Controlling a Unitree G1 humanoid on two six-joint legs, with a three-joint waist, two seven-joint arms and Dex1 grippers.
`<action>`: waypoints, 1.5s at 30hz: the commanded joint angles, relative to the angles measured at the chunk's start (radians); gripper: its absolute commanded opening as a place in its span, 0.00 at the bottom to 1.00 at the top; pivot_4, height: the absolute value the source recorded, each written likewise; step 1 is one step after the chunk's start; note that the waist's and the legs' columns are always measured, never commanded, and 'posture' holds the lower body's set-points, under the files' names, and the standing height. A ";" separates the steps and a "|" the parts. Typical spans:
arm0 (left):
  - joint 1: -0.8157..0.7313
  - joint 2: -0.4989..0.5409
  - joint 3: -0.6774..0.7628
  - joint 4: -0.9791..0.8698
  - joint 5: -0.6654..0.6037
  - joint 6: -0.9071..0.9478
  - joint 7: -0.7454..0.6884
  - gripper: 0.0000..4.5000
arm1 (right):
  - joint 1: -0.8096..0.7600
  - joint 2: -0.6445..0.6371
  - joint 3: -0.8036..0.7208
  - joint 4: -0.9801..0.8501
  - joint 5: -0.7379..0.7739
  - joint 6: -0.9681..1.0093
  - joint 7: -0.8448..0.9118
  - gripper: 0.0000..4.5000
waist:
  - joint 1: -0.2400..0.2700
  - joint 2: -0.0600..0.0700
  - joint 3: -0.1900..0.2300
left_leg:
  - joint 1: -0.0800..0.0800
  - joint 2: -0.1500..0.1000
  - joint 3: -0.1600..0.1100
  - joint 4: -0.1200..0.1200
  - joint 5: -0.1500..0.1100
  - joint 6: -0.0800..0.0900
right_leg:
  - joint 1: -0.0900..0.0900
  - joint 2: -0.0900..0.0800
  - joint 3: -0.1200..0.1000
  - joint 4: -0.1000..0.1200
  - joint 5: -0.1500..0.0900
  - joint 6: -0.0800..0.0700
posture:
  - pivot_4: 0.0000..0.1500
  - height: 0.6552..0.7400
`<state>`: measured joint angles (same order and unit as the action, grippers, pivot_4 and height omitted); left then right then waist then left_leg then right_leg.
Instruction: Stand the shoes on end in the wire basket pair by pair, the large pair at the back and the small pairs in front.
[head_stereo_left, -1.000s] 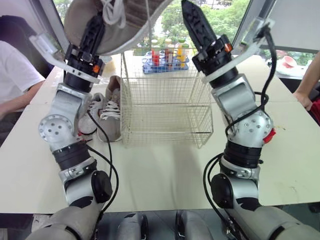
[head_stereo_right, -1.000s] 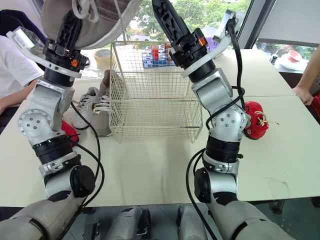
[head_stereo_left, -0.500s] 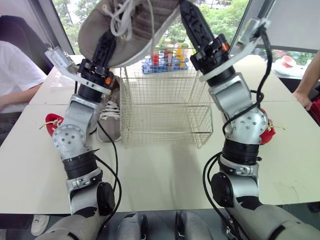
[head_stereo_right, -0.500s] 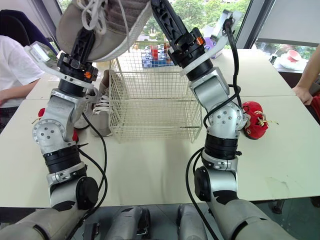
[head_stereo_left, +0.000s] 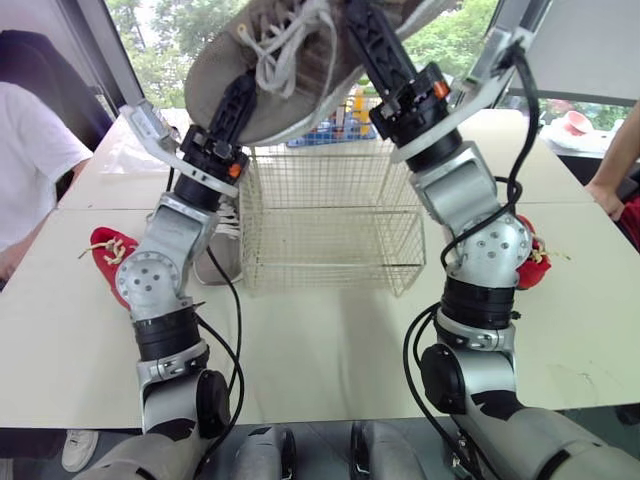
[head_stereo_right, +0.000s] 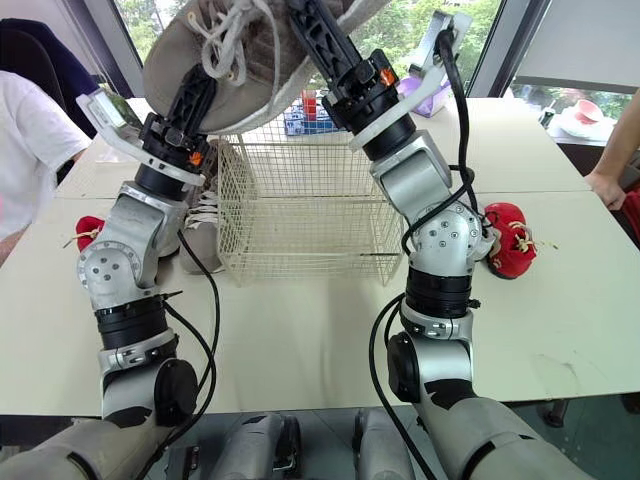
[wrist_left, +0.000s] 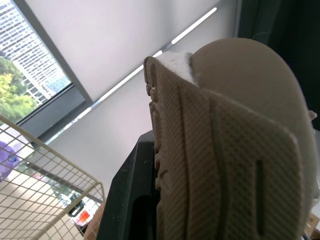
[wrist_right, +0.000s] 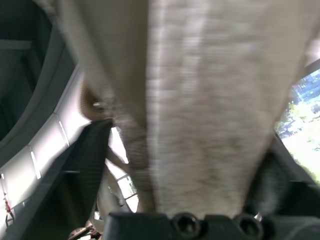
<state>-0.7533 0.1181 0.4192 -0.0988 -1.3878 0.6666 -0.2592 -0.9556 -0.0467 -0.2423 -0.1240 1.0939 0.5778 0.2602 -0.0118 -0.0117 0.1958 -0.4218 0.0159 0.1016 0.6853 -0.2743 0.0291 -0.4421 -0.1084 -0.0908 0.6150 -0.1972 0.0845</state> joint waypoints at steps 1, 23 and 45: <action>0.004 0.015 -0.018 -0.037 -0.003 -0.009 0.000 0.19 | -0.020 0.003 0.011 -0.055 -0.002 -0.034 0.024 0.41 | 0.000 0.000 0.000 | 0.000 0.000 0.000 0.000 0.000 0.000 | 0.000 0.000 0.000 0.000 0.000 0.000 | 1.00 1.00; 0.223 0.335 -0.090 -0.459 0.104 0.095 0.259 0.99 | -0.365 -0.492 -0.026 0.409 -0.277 -0.215 0.490 0.35 | 0.001 0.001 0.000 | -0.001 0.000 0.000 -0.001 -0.001 0.001 | -0.001 -0.001 0.000 -0.003 0.000 0.000 | 1.00 1.00; 0.550 0.578 -0.012 -0.587 0.021 0.052 0.235 0.99 | -0.683 -0.578 0.206 1.331 -0.831 -0.528 1.173 0.35 | -0.004 0.002 0.001 | 0.001 0.000 0.003 -0.002 -0.001 0.000 | -0.002 -0.002 0.003 -0.003 0.000 -0.001 | 1.00 1.00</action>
<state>-0.1911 0.6887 0.4053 -0.6799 -1.3805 0.7470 -0.0184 -1.5887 -0.6186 -0.0207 1.1959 0.2766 0.0573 1.4197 -0.0154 -0.0097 0.1968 -0.4210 0.0159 0.1042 0.6834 -0.2751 0.0286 -0.4444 -0.1100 -0.0883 0.6126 -0.1972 0.0832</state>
